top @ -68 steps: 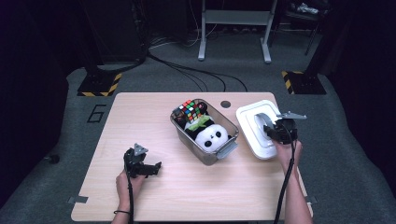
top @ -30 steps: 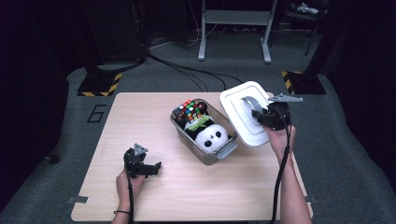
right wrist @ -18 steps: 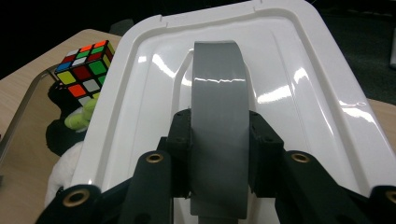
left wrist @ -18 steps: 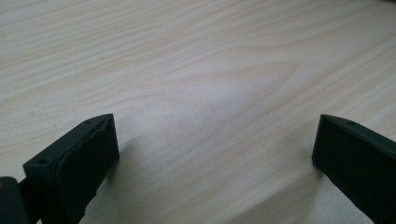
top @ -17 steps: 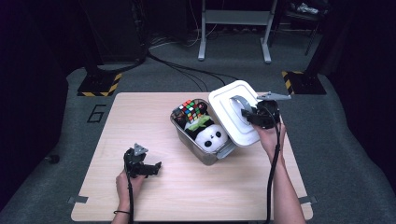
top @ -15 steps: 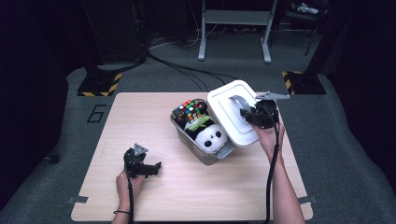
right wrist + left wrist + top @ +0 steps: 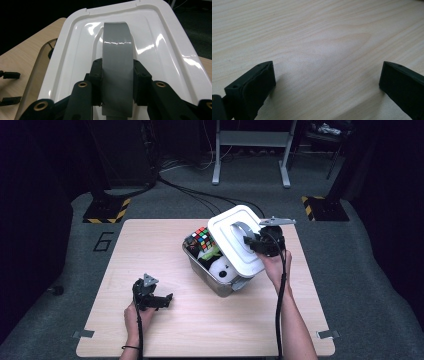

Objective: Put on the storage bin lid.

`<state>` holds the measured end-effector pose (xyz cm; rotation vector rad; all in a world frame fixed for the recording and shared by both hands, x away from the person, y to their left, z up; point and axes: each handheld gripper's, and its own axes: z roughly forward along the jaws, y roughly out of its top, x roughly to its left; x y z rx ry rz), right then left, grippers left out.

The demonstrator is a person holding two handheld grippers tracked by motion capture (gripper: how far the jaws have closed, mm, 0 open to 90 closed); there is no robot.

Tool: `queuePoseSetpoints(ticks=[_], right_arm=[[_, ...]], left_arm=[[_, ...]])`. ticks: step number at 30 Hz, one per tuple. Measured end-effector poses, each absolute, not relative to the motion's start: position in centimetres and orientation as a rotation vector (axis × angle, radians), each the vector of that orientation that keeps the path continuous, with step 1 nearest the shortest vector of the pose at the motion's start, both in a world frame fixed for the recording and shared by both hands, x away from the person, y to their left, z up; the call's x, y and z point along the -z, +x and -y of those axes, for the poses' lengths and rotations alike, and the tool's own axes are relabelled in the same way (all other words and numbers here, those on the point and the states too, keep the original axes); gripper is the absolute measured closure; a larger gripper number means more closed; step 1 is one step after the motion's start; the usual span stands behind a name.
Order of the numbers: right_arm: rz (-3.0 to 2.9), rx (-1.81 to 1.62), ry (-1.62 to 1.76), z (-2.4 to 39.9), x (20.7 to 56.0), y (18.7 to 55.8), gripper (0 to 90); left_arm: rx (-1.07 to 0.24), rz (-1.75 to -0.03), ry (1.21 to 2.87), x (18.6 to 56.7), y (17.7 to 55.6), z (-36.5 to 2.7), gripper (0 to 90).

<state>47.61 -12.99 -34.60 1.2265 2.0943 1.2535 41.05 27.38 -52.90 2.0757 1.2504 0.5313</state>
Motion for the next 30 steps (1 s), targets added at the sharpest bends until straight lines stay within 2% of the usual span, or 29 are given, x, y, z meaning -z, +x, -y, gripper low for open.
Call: queuePoseSetpoints(ticks=[14, 30], right_arm=[[-2.147, -1.302, 1.192, 10.0, 34.9, 47.6, 66.5], [-2.240, -1.307, 1.160, 7.3, 37.1, 48.2, 66.5]], left_arm=[[-0.531, -1.250, 2.075, 52.9, 41.1, -27.4, 0.2], [-0.531, -1.251, 2.074, 52.9, 41.1, -27.4, 0.2]])
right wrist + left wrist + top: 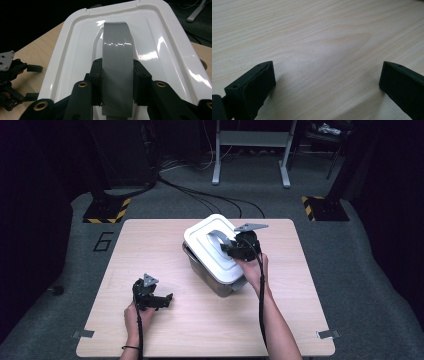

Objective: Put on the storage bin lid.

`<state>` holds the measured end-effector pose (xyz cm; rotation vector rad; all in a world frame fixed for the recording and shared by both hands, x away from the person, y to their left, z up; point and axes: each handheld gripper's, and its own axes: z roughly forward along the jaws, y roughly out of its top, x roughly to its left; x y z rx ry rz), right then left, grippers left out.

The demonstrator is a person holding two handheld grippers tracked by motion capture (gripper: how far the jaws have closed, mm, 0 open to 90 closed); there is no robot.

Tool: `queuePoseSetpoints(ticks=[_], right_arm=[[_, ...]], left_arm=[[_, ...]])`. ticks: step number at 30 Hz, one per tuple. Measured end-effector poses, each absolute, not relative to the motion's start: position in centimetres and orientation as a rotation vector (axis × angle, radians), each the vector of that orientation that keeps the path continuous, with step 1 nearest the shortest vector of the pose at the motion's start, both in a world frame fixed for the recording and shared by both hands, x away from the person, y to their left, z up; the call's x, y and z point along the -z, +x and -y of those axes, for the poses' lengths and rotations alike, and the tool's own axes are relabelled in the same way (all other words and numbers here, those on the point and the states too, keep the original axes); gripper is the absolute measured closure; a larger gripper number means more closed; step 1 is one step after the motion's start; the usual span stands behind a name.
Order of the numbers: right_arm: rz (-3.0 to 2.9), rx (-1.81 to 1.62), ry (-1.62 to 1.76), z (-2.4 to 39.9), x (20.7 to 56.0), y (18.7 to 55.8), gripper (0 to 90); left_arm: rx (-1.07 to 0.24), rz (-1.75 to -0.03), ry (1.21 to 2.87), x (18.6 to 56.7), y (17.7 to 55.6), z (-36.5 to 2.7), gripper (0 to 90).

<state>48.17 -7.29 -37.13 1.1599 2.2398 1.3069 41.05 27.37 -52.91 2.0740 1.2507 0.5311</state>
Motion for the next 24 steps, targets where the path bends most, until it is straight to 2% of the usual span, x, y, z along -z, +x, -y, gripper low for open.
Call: queuePoseSetpoints(ticks=[12, 24], right_arm=[[-2.258, -1.324, 1.149, 7.0, 38.8, 48.1, 66.5], [-2.251, -1.316, 1.126, 6.8, 39.0, 48.0, 66.3]], left_arm=[[-0.531, -1.250, 2.075, 52.9, 41.1, -27.4, 0.2], [-0.531, -1.251, 2.075, 52.9, 41.1, -27.4, 0.2]])
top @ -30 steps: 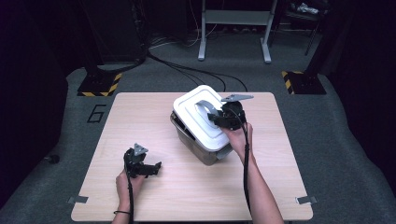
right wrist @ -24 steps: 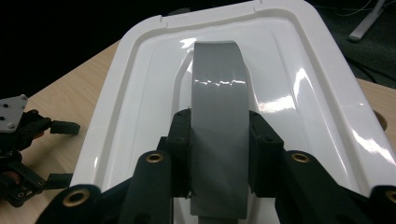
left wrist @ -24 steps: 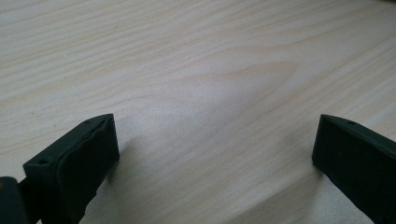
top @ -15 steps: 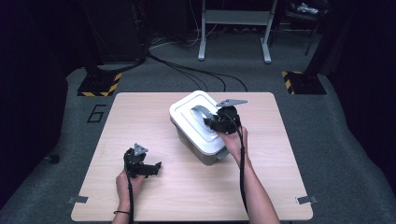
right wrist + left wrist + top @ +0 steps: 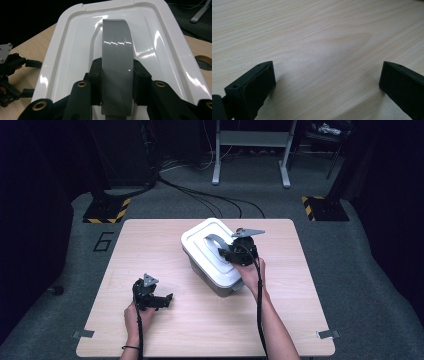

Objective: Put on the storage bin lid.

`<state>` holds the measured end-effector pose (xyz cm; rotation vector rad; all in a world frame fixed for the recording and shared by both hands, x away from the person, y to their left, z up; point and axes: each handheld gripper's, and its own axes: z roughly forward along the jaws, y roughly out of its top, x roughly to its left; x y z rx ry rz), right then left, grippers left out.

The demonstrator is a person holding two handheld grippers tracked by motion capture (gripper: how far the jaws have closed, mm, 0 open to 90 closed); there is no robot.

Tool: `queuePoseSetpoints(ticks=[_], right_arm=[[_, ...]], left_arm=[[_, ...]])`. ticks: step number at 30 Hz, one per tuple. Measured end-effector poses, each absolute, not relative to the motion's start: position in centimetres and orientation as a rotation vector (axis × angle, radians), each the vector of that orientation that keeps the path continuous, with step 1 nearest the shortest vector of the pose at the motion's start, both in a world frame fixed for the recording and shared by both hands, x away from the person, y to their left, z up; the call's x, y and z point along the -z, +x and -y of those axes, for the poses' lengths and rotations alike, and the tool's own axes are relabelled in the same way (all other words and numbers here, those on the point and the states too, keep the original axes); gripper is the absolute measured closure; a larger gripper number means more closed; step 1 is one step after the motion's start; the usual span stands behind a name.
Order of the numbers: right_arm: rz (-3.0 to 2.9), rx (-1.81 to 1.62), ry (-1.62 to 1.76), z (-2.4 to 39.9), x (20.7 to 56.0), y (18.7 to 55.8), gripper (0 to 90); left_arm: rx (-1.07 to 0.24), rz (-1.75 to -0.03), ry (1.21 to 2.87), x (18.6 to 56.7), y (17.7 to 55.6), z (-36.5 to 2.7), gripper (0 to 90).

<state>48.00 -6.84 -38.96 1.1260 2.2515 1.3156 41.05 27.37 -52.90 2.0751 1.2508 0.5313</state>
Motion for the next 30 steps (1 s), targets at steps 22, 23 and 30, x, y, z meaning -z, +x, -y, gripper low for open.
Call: queuePoseSetpoints(ticks=[22, 23, 30], right_arm=[[-2.230, -1.293, 1.120, 7.4, 38.0, 47.9, 38.6], [-2.223, -1.296, 1.119, 7.6, 37.8, 47.8, 35.6], [-2.196, -1.307, 1.136, 9.0, 37.0, 46.9, 15.1]], left_arm=[[-0.533, -1.250, 2.071, 52.9, 41.1, -27.4, 0.2], [-0.531, -1.251, 2.075, 52.9, 41.0, -27.4, 0.2], [-0.532, -1.251, 2.075, 52.9, 41.0, -27.4, 0.2]])
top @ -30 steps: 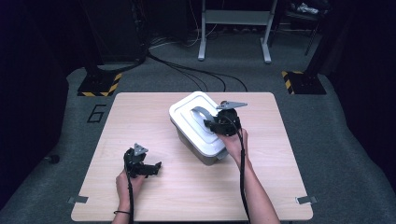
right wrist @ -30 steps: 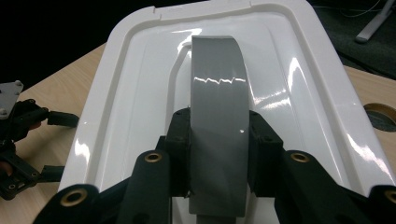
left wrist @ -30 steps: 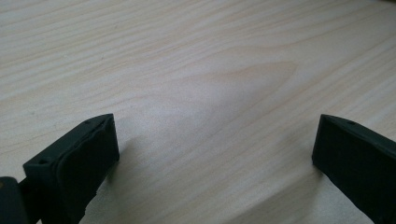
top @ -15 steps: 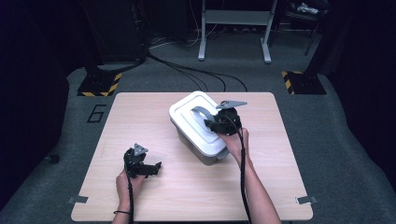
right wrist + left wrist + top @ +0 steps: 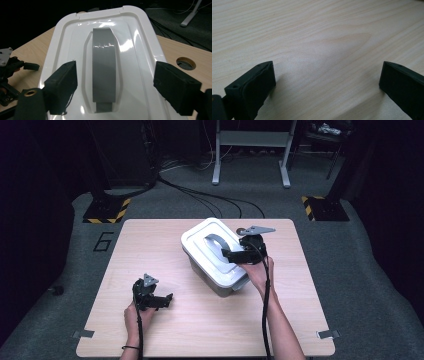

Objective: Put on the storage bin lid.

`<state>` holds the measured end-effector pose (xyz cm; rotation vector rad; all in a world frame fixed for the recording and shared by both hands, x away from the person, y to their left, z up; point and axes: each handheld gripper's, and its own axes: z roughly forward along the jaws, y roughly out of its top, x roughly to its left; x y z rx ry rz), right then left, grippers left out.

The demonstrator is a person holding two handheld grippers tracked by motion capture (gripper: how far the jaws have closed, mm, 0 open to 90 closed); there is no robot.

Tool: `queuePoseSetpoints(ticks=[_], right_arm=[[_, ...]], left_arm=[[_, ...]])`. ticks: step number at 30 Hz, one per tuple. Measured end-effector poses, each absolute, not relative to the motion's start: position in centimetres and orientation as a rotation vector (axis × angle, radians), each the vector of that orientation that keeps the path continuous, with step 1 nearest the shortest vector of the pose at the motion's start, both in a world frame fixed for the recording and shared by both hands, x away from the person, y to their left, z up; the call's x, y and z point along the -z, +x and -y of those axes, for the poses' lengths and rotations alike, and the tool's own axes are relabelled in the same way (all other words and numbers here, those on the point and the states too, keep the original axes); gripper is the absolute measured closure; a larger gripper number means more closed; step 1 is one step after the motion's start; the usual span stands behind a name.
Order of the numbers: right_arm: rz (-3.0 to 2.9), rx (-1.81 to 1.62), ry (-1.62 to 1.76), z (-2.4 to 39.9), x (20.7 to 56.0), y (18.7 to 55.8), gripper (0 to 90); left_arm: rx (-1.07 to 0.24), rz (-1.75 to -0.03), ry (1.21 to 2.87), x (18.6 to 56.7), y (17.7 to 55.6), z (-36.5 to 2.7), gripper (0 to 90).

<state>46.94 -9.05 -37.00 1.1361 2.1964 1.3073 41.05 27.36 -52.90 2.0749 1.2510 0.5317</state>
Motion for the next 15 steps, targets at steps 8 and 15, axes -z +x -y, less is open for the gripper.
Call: queuePoseSetpoints(ticks=[8, 15], right_arm=[[-2.217, -1.262, 1.143, 11.3, 36.3, 45.5, 7.6], [-2.204, -1.225, 1.149, 13.5, 36.0, 44.0, 3.7]], left_arm=[[-0.532, -1.252, 2.074, 52.9, 41.0, -27.4, 0.2], [-0.531, -1.252, 2.073, 52.9, 41.0, -27.3, 0.3]])
